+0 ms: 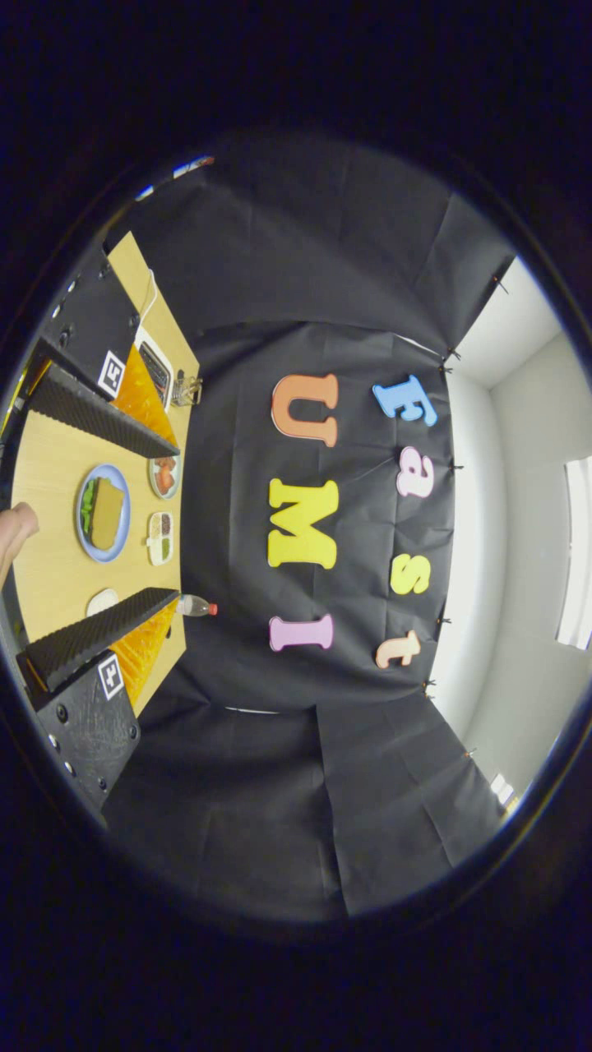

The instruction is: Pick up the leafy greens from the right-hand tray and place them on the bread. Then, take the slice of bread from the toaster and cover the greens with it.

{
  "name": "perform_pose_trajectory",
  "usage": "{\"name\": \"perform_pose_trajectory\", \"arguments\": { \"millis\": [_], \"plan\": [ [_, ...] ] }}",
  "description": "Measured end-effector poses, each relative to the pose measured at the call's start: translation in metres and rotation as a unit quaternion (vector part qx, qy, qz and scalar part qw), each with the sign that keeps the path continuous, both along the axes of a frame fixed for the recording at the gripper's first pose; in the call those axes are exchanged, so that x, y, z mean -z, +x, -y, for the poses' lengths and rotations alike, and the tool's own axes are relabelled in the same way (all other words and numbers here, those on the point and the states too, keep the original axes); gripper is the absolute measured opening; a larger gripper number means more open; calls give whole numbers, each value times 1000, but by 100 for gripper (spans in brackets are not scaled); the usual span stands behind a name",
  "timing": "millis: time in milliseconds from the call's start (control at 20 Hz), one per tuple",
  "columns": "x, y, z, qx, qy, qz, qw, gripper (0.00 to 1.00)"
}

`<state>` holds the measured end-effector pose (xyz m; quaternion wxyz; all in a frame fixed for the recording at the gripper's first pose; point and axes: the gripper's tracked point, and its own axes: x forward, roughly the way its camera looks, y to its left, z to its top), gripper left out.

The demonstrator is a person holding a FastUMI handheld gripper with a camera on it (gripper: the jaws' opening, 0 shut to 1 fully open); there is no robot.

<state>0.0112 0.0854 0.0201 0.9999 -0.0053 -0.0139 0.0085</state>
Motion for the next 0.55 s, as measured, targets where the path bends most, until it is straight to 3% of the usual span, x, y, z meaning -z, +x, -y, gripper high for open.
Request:
{"name": "perform_pose_trajectory", "arguments": {
  "millis": [250, 550],
  "plan": [
    [8, 8, 15, 18, -4, -14, 1000, 96],
    [15, 9, 18, 11, -1, -24, 1000, 95]
  ]
}}
